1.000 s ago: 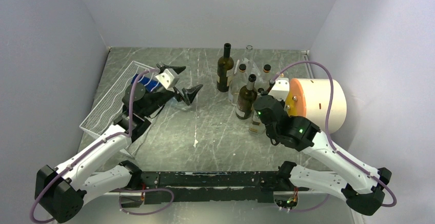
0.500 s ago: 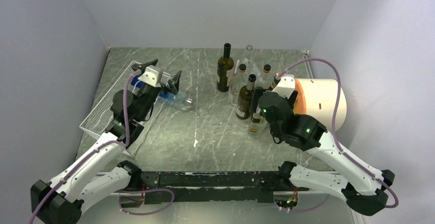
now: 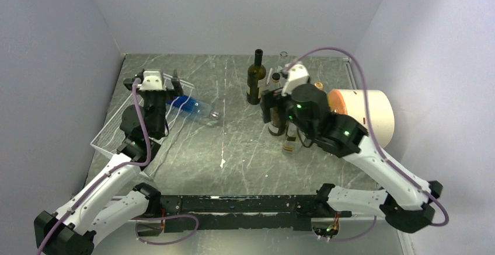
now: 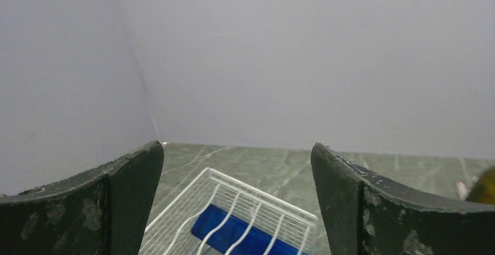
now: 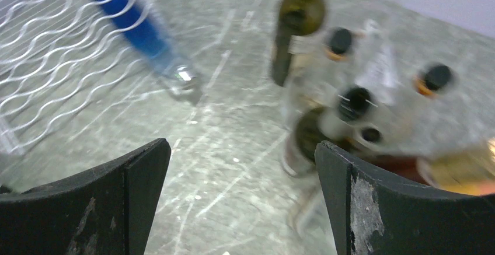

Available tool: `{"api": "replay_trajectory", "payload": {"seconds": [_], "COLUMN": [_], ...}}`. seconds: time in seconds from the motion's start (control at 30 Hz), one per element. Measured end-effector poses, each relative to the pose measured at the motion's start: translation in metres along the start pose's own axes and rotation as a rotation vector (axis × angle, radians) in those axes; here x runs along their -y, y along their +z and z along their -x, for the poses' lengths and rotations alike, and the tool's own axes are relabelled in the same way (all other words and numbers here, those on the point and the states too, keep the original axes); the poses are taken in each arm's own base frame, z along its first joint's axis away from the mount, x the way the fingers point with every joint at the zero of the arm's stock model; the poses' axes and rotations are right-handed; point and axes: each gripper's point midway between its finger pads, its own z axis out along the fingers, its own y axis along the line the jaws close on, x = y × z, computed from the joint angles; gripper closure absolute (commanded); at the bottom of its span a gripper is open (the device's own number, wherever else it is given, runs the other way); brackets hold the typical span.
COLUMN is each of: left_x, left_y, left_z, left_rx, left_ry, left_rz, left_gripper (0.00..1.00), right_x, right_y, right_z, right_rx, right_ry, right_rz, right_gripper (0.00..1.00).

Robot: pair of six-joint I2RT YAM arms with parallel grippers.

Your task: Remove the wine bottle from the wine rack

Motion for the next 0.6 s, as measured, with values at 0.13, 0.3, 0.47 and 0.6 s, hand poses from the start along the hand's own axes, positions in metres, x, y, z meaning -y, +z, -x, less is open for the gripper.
{"api": "replay_trajectory", "payload": {"seconds": [0.13, 0.3, 0.47, 0.6], "left_x": [-0.027, -0.054, -0.068, -0.068], "left_y": [-0.002, -0.007, -0.013, -0.013], "left_z": [0.0, 0.004, 0.014, 0.016], "left_rx": [0.011, 0.031, 0.069, 0.077], "left_ry": [0.007, -0.003, -0.017, -0.029], "left_rz": [0.117, 0.223, 0.272, 0.266], "left_gripper": [0.01, 0.01, 0.01, 0.01], "right_x": [-0.06, -0.112, -0.134, -0.151], "right_y": [0.037, 0.084, 0.135, 0.182], "right_z": [-0.012, -0.045, -0.086, -0.104], "right_rx": [-0.038, -0.095, -0.162, -0.19], "right_ry": [-0.082, -0.159, -0.225, -0.296], "right_rz": [0.151, 0.206, 0.194, 0.166], "right_gripper": [0.0, 0.0, 0.0, 0.0]}}
